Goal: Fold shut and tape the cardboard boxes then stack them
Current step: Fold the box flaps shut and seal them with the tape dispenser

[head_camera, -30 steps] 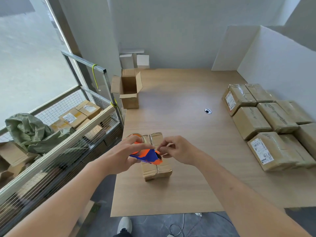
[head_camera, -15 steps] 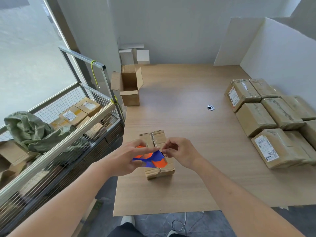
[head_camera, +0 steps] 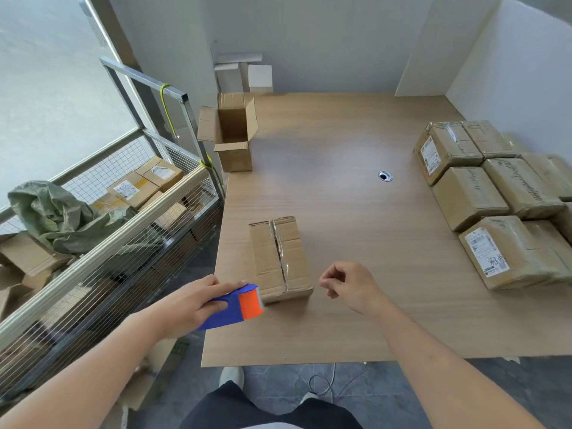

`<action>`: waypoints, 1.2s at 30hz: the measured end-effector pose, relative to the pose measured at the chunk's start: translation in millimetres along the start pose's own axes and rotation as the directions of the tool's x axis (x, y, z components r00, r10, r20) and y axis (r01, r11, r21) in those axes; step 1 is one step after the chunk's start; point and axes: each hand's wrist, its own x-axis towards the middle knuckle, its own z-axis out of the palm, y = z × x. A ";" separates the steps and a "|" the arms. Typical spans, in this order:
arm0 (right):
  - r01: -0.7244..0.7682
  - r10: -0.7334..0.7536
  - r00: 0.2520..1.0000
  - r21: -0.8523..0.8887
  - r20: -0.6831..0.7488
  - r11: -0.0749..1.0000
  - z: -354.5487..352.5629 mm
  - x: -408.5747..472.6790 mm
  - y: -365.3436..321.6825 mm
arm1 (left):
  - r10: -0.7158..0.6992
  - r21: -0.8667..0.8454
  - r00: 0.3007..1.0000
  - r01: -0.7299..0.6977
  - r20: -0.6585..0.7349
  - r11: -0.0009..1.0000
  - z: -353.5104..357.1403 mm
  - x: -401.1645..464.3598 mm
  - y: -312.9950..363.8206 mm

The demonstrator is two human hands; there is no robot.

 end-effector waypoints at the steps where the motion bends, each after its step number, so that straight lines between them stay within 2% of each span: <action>1: -0.017 0.017 1.000 -0.002 -0.008 1.000 1.4 2.7 5.4 | -0.016 -0.007 1.000 0.016 0.005 1.000 3.2 1.3 -3.7; 9: -0.097 0.097 0.995 -0.034 -0.012 0.995 29.8 34.4 39.7 | -0.135 -0.025 0.990 0.136 0.044 0.990 33.0 31.4 -24.8; 17: -0.119 0.119 0.993 0.046 -0.008 0.992 41.0 51.3 59.3 | -0.177 -0.026 0.982 0.179 0.068 0.983 45.5 50.9 -37.6; 22: -0.211 0.201 0.977 0.167 0.075 0.963 40.0 52.6 64.3 | -0.186 0.000 0.978 0.187 0.091 0.982 39.7 57.7 -35.3; 25: -0.239 0.215 0.970 0.297 0.112 0.924 39.4 52.4 66.5 | -0.202 0.003 0.974 0.203 0.102 0.979 38.6 58.7 -33.2; 29: -0.139 0.113 0.988 0.294 0.103 0.946 45.1 53.3 66.2 | -0.212 -0.010 0.971 0.214 0.108 0.977 41.1 57.6 -31.4; 32: -0.121 0.104 0.992 0.266 0.078 0.956 50.9 53.1 69.0 | -0.223 -0.006 0.968 0.225 0.112 0.974 41.0 56.4 -30.4; 34: -0.093 0.093 0.996 0.234 0.012 0.968 51.4 51.8 71.4 | -0.224 -0.009 0.968 0.226 0.114 0.974 40.3 56.4 -29.0; 36: 0.013 0.000 0.992 0.100 -0.124 0.995 49.8 51.7 75.2 | -0.222 -0.016 0.969 0.225 0.111 0.974 40.3 56.6 -27.6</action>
